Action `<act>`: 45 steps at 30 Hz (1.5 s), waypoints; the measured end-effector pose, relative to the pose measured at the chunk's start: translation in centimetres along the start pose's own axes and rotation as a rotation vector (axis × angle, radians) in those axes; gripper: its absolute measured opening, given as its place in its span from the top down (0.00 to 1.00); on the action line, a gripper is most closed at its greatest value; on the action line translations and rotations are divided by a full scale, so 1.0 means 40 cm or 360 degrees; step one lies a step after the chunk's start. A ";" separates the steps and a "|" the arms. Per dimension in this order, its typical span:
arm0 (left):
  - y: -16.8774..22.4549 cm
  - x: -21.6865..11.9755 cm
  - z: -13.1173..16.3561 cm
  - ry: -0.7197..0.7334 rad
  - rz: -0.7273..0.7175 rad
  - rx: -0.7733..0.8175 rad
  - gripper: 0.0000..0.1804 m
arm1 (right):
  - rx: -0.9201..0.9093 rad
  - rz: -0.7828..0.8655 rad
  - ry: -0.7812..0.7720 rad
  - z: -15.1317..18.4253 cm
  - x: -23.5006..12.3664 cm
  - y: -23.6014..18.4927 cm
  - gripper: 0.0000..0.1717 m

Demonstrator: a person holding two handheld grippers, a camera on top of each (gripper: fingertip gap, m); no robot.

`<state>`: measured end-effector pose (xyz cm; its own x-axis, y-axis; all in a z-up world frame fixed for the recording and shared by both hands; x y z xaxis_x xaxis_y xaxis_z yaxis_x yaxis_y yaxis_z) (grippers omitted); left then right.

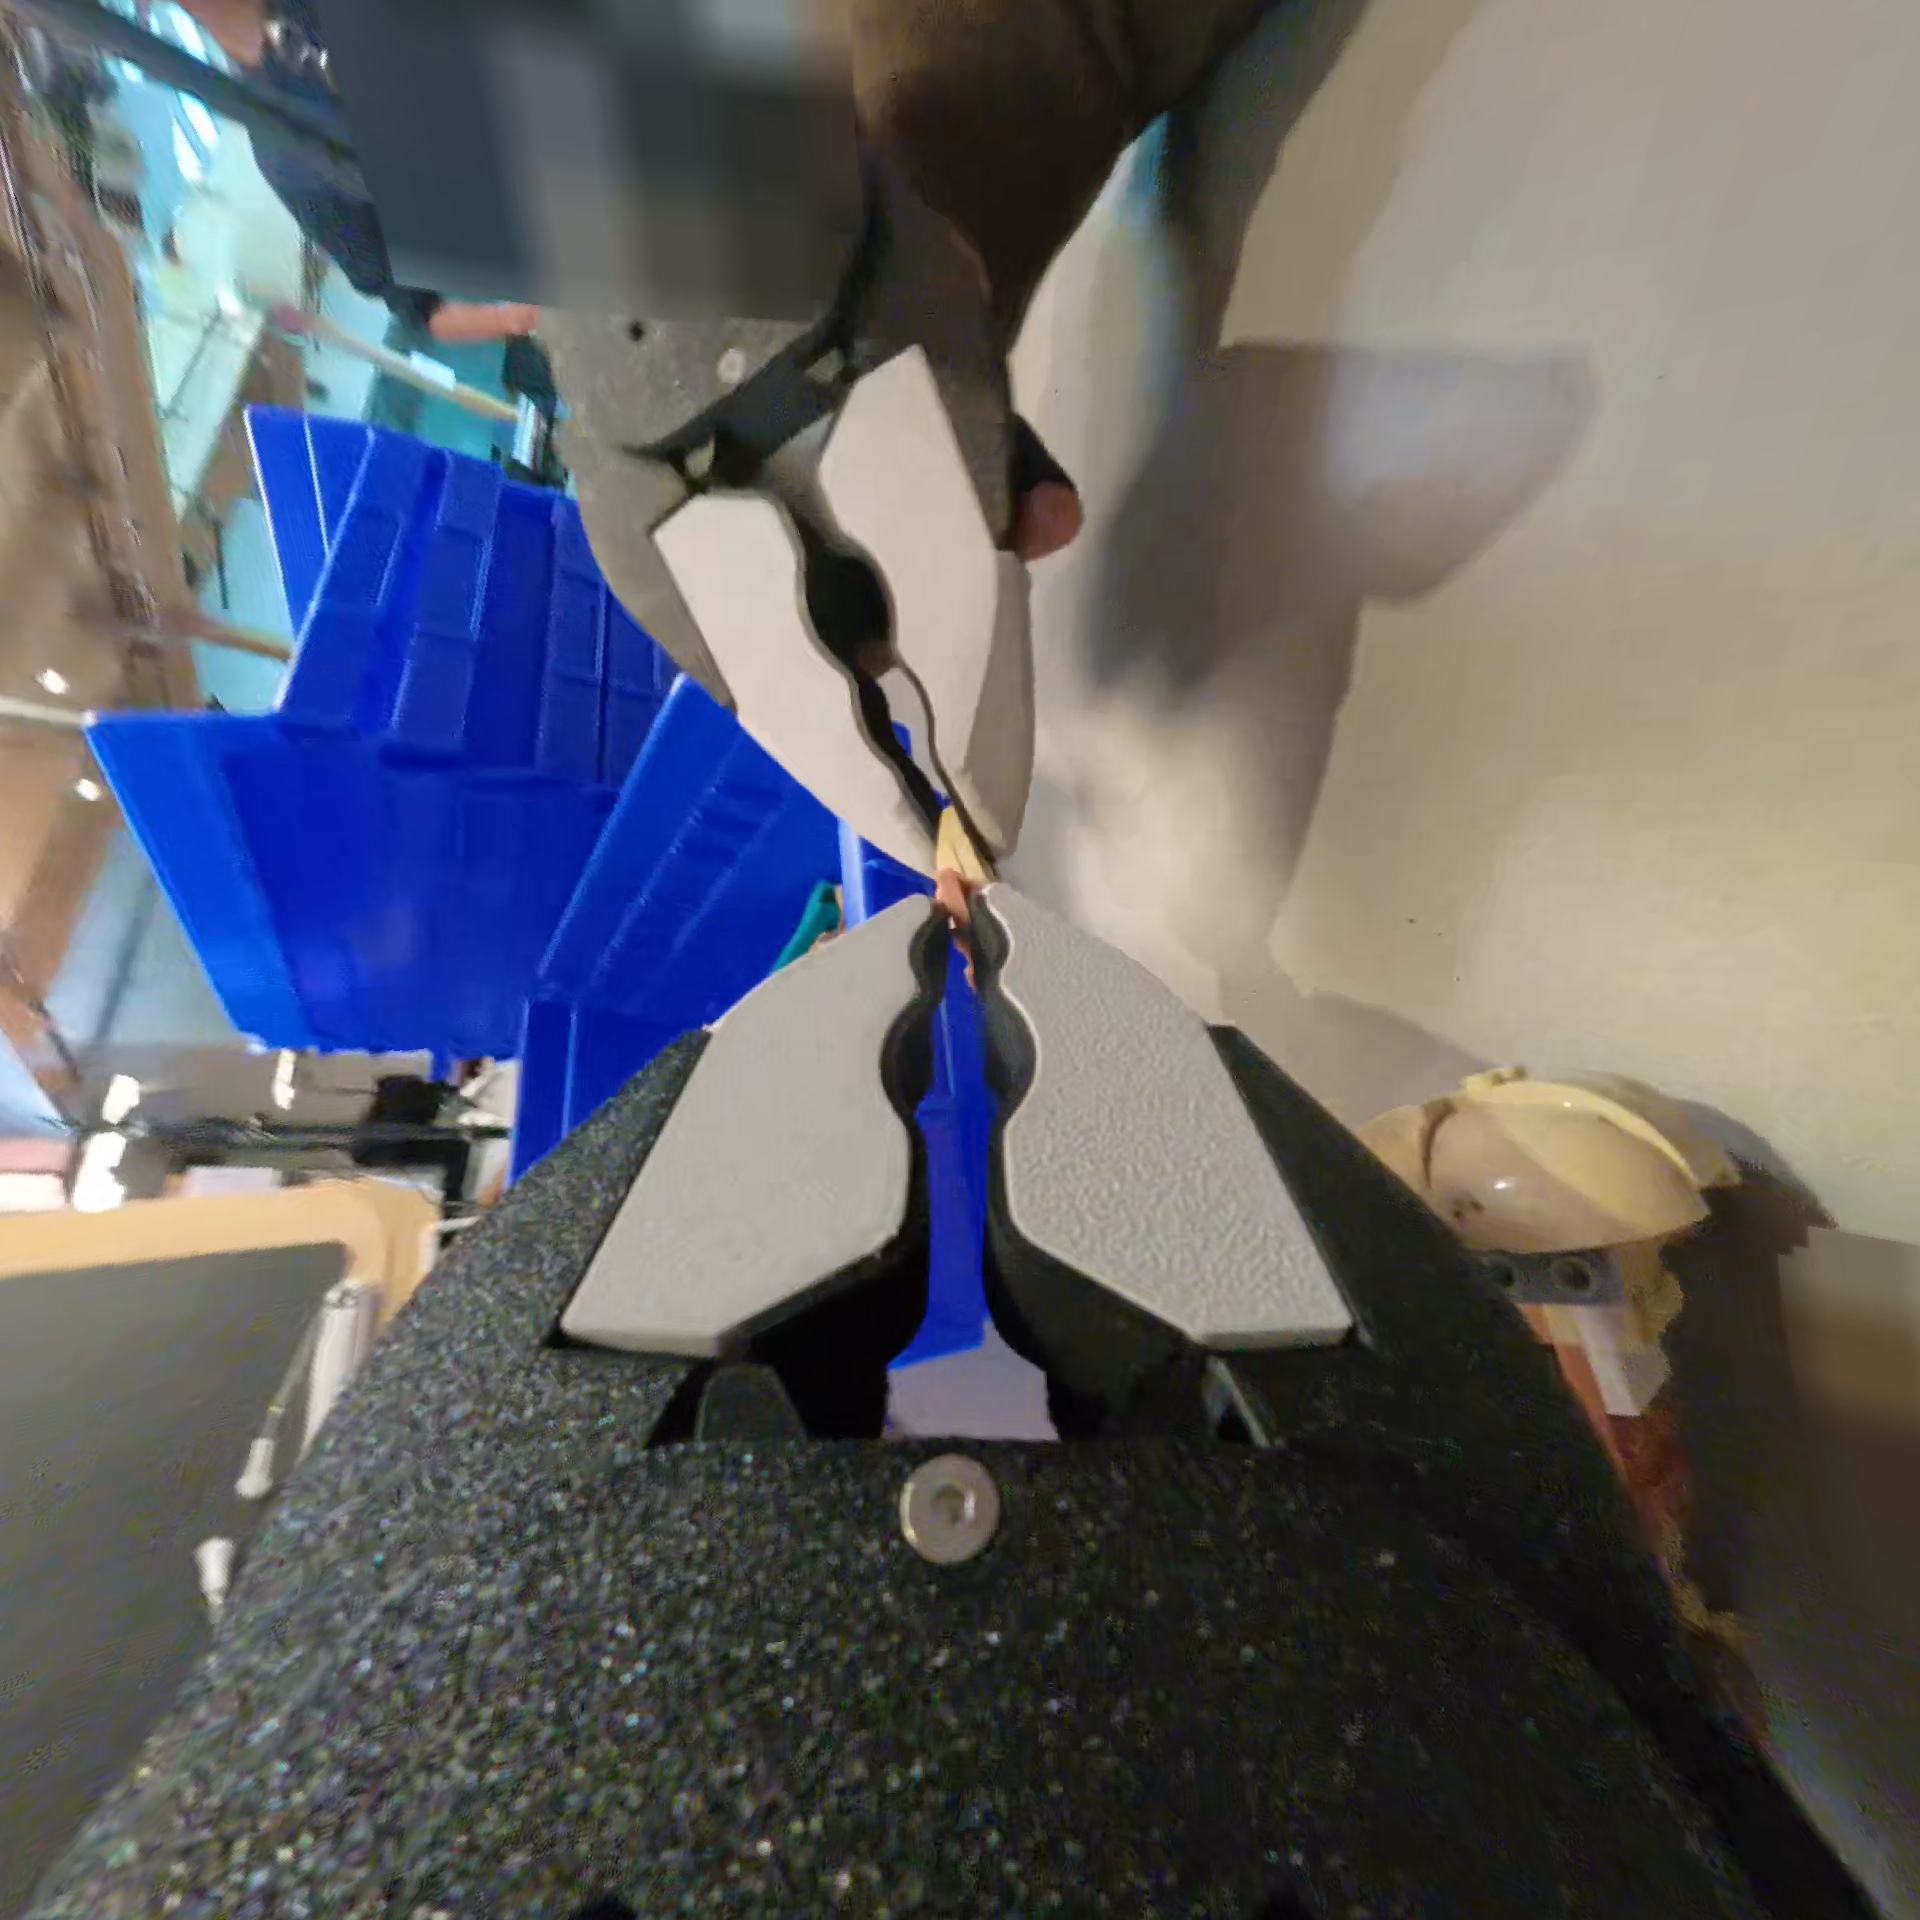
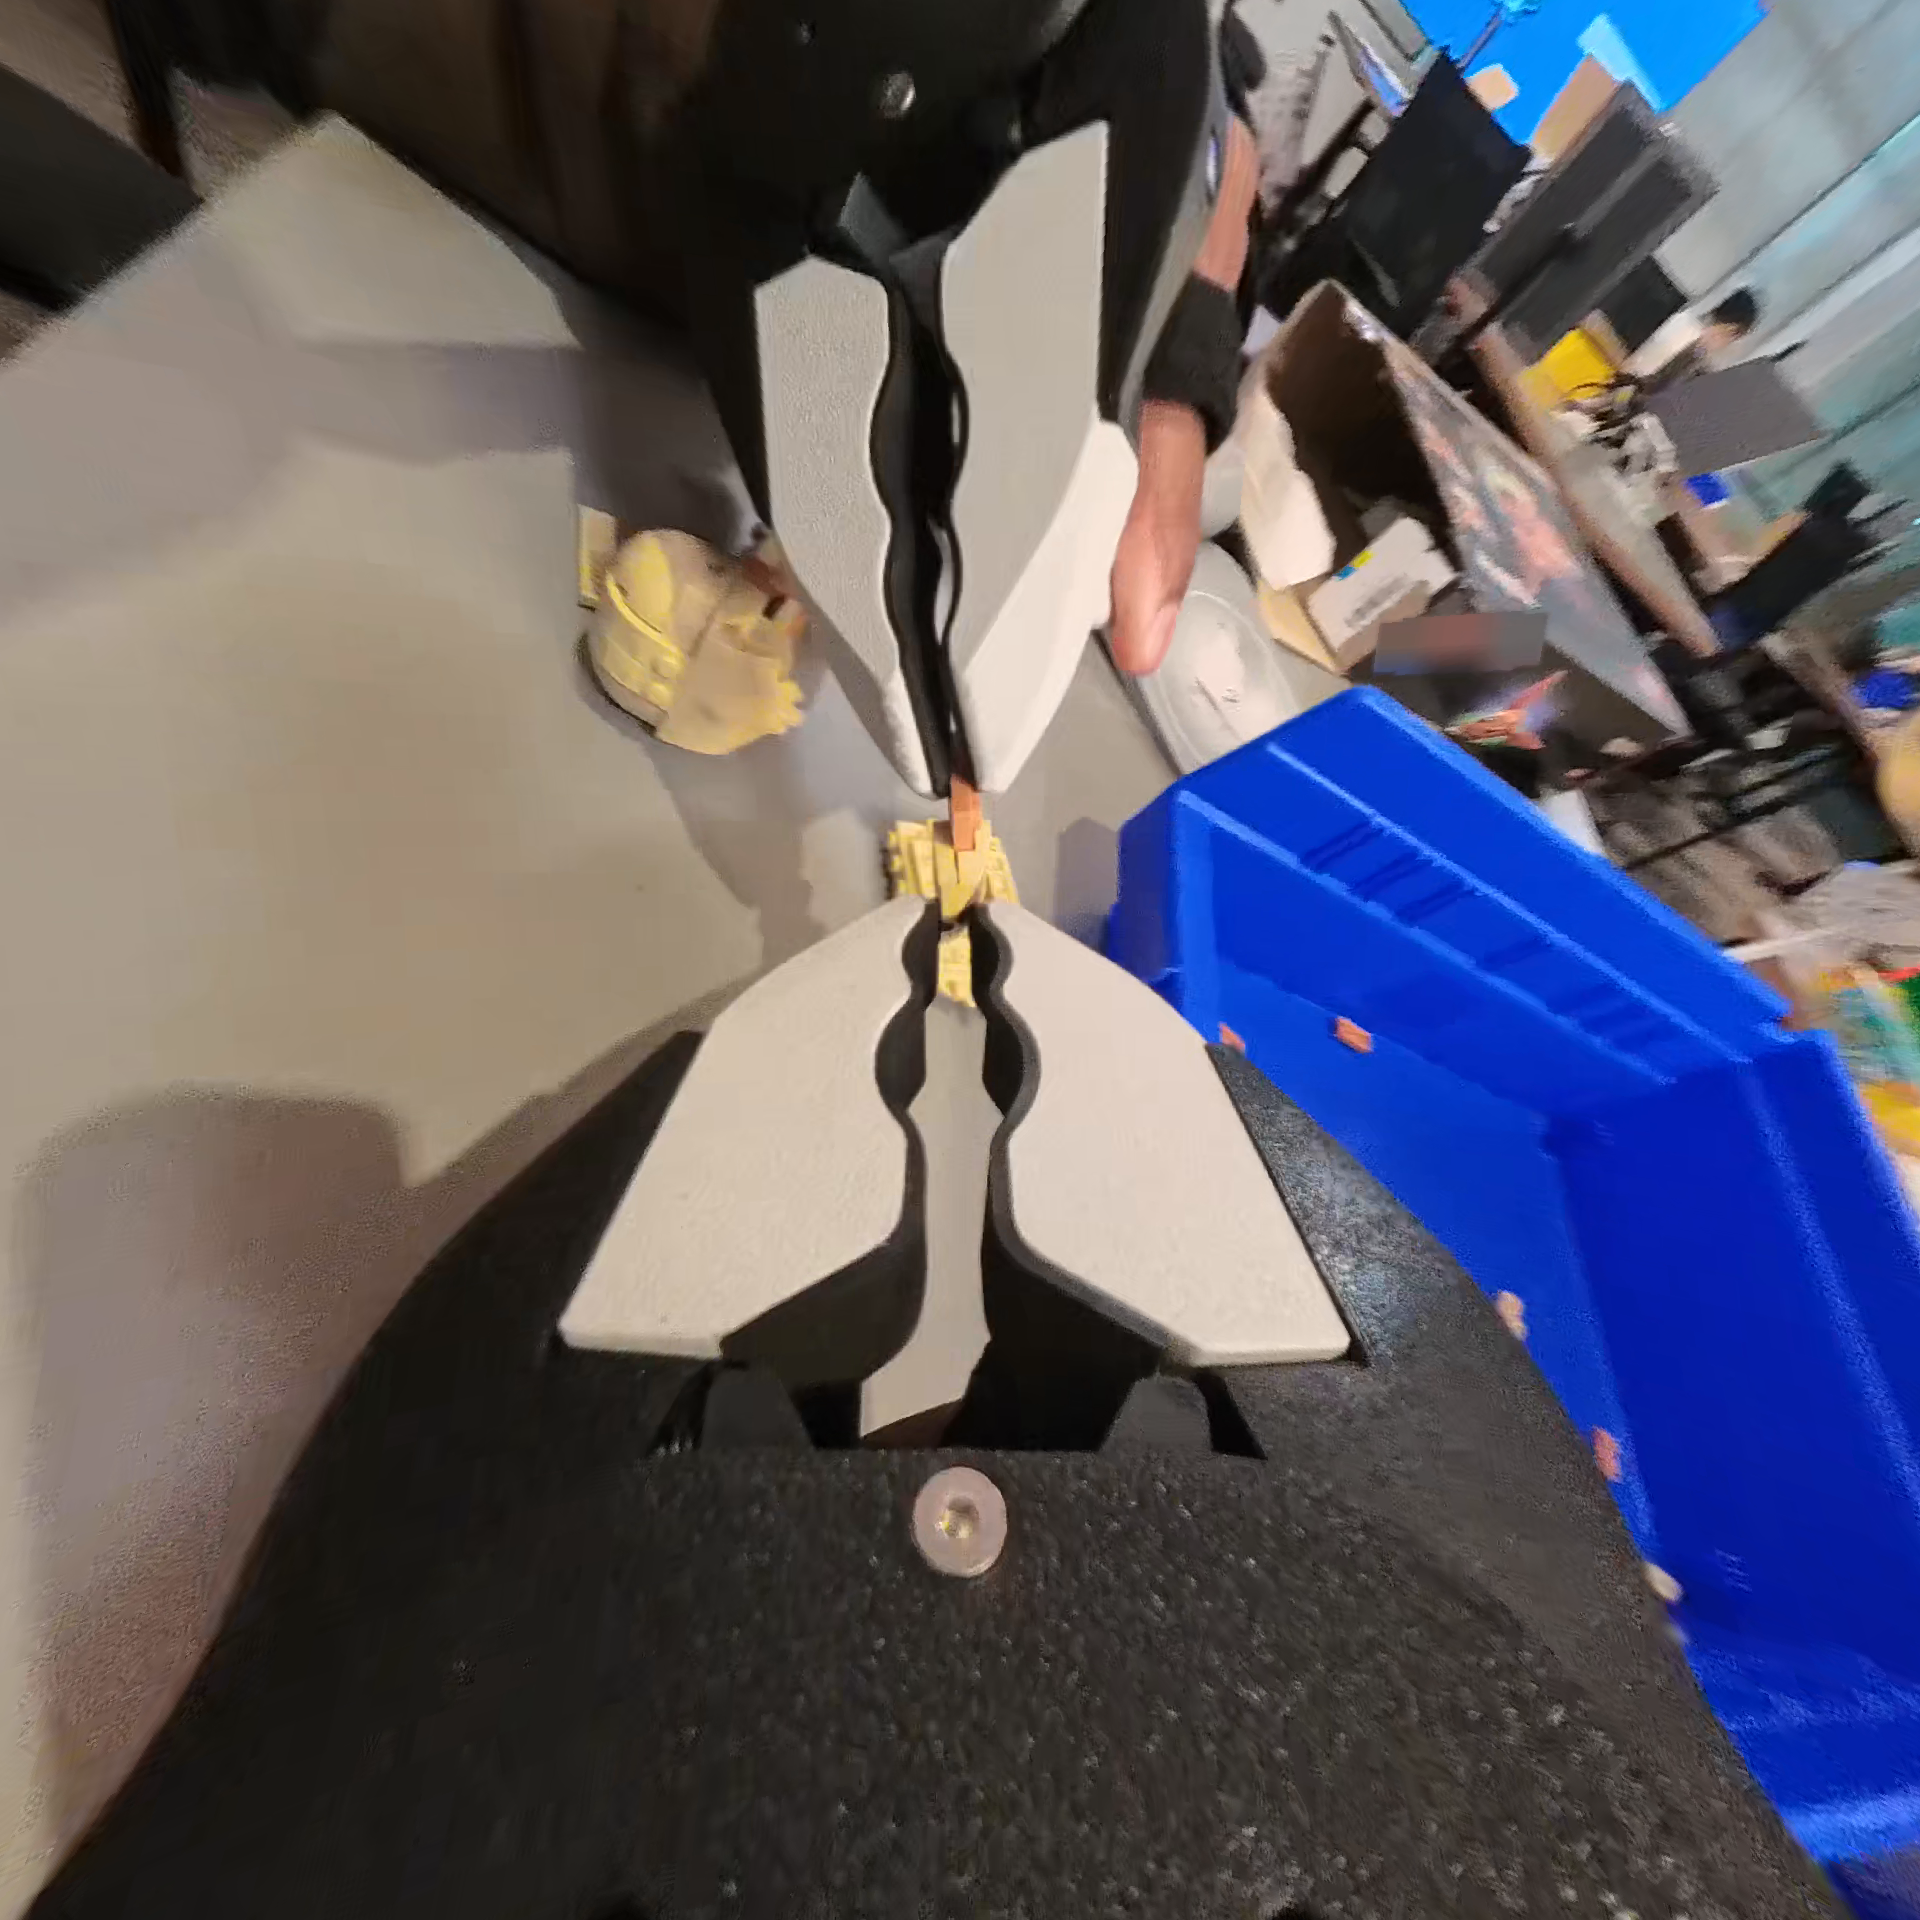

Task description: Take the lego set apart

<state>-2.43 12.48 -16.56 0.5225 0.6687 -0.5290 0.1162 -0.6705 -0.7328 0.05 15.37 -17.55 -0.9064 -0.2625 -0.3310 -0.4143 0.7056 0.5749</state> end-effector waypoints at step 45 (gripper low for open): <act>-0.017 -0.006 0.008 -0.0490 -0.0306 0.0797 0.99 | 0.0346 -0.0055 0.0075 -0.006 -0.009 0.032 0.98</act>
<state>-2.91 12.90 -16.08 0.2549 0.8748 -0.4120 -0.2653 -0.3464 -0.8998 -0.17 16.22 -16.50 -0.8970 -0.3157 -0.3095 -0.4221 0.8196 0.3873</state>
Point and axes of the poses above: each gripper's, where its closed fingertips meet, x out along the fingers, z out of its underside, y = z × x across the jaws, the point moved 2 cm from there along -x, back along the fingers, and after that the axes turned 10 degrees about z, right-handed, at the moved point
